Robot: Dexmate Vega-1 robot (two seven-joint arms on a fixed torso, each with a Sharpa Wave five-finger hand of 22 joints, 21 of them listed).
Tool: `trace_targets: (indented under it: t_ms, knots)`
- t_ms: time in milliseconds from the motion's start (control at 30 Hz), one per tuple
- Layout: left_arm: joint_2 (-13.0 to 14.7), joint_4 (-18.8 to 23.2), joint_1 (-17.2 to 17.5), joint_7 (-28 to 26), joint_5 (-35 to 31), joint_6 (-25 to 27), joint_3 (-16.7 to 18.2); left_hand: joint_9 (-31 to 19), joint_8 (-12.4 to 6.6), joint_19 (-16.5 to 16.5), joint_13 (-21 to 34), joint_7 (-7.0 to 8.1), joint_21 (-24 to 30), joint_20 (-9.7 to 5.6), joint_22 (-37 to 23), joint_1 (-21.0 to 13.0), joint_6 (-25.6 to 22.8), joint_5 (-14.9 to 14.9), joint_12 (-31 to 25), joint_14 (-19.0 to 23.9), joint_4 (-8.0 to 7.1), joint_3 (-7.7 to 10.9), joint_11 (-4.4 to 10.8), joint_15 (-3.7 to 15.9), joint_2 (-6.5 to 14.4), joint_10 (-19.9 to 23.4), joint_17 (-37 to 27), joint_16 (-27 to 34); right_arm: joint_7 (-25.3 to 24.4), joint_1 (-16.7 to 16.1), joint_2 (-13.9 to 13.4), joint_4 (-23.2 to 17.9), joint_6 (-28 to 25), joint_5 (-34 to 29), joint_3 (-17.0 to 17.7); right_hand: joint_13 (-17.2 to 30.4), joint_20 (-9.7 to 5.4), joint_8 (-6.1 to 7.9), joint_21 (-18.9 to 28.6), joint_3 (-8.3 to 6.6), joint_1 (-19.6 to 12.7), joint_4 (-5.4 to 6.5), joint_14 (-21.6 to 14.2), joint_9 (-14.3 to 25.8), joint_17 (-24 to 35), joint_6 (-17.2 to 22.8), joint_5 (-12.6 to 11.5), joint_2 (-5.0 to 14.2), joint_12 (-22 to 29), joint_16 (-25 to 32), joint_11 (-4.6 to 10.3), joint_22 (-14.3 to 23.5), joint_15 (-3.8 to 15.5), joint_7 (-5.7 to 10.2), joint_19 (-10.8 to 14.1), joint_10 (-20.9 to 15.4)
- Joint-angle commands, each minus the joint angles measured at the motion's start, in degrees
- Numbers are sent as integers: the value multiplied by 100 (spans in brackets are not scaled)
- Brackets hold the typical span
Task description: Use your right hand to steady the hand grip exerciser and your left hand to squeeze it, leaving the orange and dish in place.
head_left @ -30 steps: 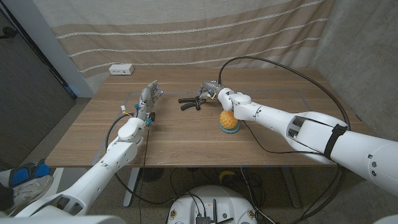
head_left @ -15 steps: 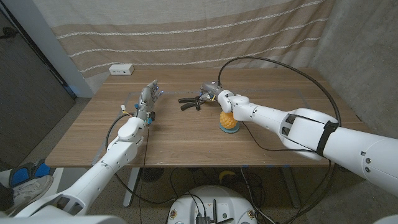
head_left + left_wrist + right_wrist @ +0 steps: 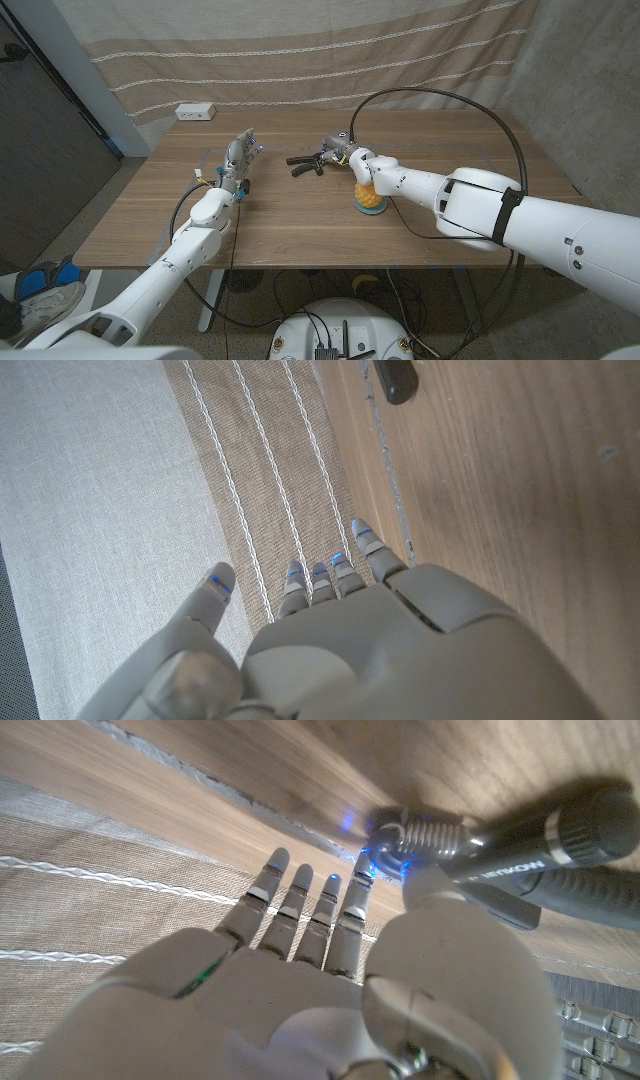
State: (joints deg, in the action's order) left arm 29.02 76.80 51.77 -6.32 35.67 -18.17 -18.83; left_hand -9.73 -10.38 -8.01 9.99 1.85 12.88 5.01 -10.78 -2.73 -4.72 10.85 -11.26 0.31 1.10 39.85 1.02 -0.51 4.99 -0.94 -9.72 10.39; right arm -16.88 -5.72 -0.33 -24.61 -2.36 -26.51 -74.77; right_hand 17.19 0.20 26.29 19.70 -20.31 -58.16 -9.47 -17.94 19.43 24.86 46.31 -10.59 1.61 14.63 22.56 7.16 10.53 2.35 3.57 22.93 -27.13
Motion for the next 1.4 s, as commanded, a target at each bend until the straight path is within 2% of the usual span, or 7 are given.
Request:
trace_targets:
  t_ms: [33, 300, 467, 633, 800, 1033, 1400]
  knots:
    - [5, 33, 15, -15, -22, 16, -10, -32, -9, -43, 33, -3, 2, 1, -12, 65, -31, -19, 13, 30, 18, 11, 23, -11, 192, 3, -23, -7, 518, 232, 185, 226, -437, 426, -716, 41, -65, 90, -14, 3, -131, 31, 32, 6, 59, 167, -15, 120, 38, 43, 115, 25, 919, -33, -17, -115]
    - [17, 81, 48, -49, -34, 16, -1, -32, -6, -42, 33, 2, -1, 1, -12, 67, -26, -20, 13, 25, 23, 10, 25, -11, 189, 0, -23, -9, 540, 257, 79, 32, -558, 518, -918, 108, -164, 285, -20, -5, -467, -30, 12, -117, 153, 779, -125, 378, 164, 155, 286, 32, 979, -193, -9, -500]
    - [27, 127, 87, -69, -36, 7, 9, -32, -7, -45, 33, -3, -1, -2, -12, 69, -29, -20, 12, 27, 25, 10, 14, -9, 188, 2, -23, -8, 442, 268, 95, 118, -425, 542, -930, 118, -194, 323, 9, 8, -645, -82, -20, -182, 166, 973, -164, 353, 215, 188, 282, 30, 1003, -307, 68, -675]
    - [23, 161, 111, -92, -33, 10, 14, -32, -6, -45, 33, -7, -2, 4, -12, 69, -26, -20, 12, 30, 28, 11, 19, -11, 188, 2, -22, -7, 208, 263, 172, 358, -170, 566, -892, 117, -214, 318, 18, 9, -723, -92, -34, -207, 171, 997, -171, 348, 229, 200, 287, 29, 1021, -323, 96, -736]
    - [23, 173, 117, -82, -28, 0, 17, -32, -5, -44, 33, -10, -4, 5, -12, 69, -26, -20, 11, 31, 31, 12, 20, -13, 187, 5, -22, -8, -496, 160, 69, 347, 115, 467, -797, 126, -242, 312, 23, 10, -789, -89, -50, -227, 178, 1011, -175, 355, 242, 213, 284, 27, 1035, -319, 109, -779]
    - [33, 179, 109, -60, -55, -26, 8, -32, -4, -44, 33, -6, -5, 1, -12, 69, -23, -20, 11, 33, 35, 13, 20, -10, 187, 3, -21, -7, -1428, -1, -147, 201, 505, 286, -582, 159, -321, 296, 45, 15, -944, -64, -114, -262, 208, 1002, -144, 427, 318, 260, 392, 25, 1062, -316, 168, -1000]
    - [62, 255, 134, -47, -75, -25, 1, -32, -4, -53, 33, -6, -5, -1, -12, 64, -21, -20, 9, 36, 50, 17, 9, -10, 185, 8, -19, -8, -2571, -181, -249, 250, 918, 147, -331, 214, -465, 310, 80, 123, -945, 35, -187, -223, 276, 931, -19, 501, 339, 341, 445, 30, 1060, -170, 246, -1083]
